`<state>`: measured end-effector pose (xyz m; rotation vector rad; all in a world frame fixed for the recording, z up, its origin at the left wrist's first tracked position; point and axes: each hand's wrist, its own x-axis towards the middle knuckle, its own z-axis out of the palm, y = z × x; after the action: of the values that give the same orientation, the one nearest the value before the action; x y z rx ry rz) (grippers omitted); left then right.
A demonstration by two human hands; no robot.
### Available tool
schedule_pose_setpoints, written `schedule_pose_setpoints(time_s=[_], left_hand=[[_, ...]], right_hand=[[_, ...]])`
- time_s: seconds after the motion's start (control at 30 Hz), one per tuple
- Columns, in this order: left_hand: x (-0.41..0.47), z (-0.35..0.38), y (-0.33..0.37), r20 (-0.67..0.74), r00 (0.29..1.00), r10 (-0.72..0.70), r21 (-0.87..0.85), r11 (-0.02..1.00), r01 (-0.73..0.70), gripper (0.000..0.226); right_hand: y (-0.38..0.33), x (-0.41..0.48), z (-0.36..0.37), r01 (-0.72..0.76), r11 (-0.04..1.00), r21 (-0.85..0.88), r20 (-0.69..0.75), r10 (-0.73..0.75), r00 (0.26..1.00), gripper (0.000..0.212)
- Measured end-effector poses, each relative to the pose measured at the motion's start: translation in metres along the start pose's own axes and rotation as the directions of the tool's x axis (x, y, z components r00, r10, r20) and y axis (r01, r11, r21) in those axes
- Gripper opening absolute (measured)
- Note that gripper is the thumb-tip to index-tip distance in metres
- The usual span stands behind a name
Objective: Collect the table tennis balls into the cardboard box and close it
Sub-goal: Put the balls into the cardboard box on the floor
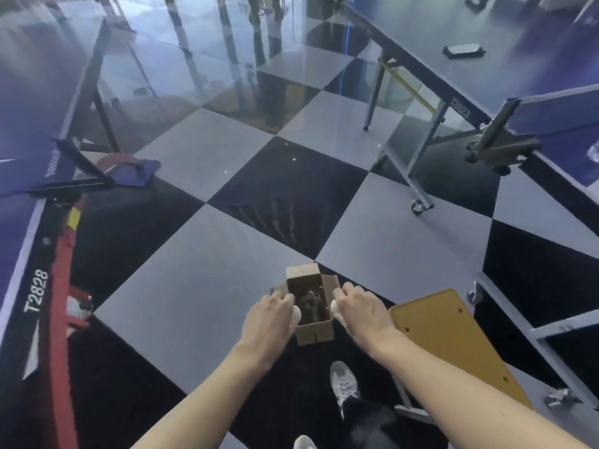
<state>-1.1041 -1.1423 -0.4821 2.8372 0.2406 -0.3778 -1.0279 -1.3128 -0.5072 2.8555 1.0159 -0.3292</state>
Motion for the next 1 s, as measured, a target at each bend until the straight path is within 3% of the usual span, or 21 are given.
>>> schedule_pose_setpoints(time_s=[0.1,0.3,0.47,0.67,0.87,1.0], left_hand=[[0.053,0.061,-0.015,0.03,0.999,-0.013,0.005,1.0,0.013,0.016],[0.164,0.214,-0.051,-0.037,0.999,-0.013,0.031,0.999,0.014,0.018],[0.232,0.326,-0.083,-0.019,0.996,-0.089,0.092,0.992,0.09,0.02],[0.276,0.395,-0.104,0.095,0.995,-0.042,0.173,0.985,0.025,0.032],[0.281,0.41,-0.114,0.185,0.982,-0.037,0.164,0.987,0.006,0.039],[0.279,0.404,-0.124,0.119,0.99,-0.074,0.165,0.985,0.054,0.06]], right_hand=[[0.013,0.051,0.058,0.022,1.0,-0.001,0.016,-0.022,1.0,0.047],[0.037,0.144,0.22,0.095,0.995,-0.024,0.052,-0.094,0.994,0.056],[0.05,0.217,0.326,0.3,0.948,-0.108,0.077,-0.293,0.953,0.035],[0.055,0.27,0.378,0.444,0.885,-0.142,0.156,-0.423,0.893,0.029],[0.045,0.272,0.391,0.49,0.858,-0.152,0.291,-0.435,0.852,0.02],[0.045,0.275,0.392,0.423,0.893,-0.151,0.261,-0.377,0.889,0.043]])
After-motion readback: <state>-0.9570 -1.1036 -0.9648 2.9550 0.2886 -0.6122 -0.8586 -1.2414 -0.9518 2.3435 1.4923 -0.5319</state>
